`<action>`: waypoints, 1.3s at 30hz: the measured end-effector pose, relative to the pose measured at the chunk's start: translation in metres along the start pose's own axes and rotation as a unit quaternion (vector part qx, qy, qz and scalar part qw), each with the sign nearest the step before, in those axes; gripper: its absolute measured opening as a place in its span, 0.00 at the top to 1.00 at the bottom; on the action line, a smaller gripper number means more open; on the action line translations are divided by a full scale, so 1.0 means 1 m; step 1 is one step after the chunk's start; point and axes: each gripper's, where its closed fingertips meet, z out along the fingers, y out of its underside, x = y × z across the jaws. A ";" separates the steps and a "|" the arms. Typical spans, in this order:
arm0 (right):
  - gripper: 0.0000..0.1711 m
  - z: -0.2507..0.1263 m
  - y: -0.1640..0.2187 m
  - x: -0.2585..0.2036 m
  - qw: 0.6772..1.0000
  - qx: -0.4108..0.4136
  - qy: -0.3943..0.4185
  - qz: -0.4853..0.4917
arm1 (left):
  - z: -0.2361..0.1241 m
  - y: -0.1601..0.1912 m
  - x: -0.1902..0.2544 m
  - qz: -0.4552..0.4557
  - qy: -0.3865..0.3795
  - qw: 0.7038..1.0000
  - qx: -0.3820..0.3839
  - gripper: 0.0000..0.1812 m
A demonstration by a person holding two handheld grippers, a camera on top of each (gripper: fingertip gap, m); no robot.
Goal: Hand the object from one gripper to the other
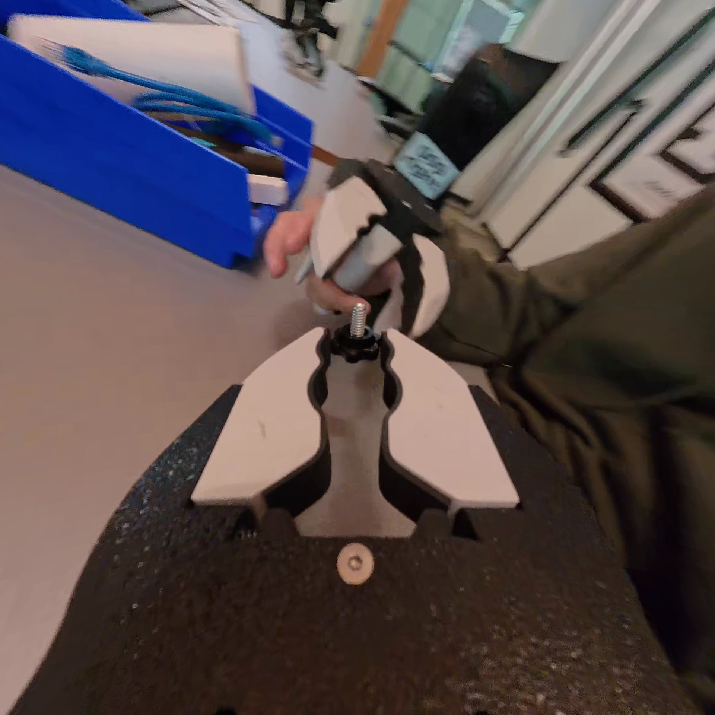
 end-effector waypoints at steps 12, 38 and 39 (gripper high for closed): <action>0.90 0.007 0.003 -0.042 0.988 0.006 -0.136 0.072 | 0.011 0.031 0.033 0.007 0.125 0.990 -0.069 0.87; 0.90 0.000 0.001 0.001 0.997 0.032 -0.016 0.061 | 0.008 0.011 -0.005 0.147 -0.053 0.986 -0.050 0.87; 0.90 0.001 0.004 -0.004 0.998 0.022 -0.025 0.048 | 0.008 0.012 -0.003 0.149 -0.051 0.986 -0.054 0.87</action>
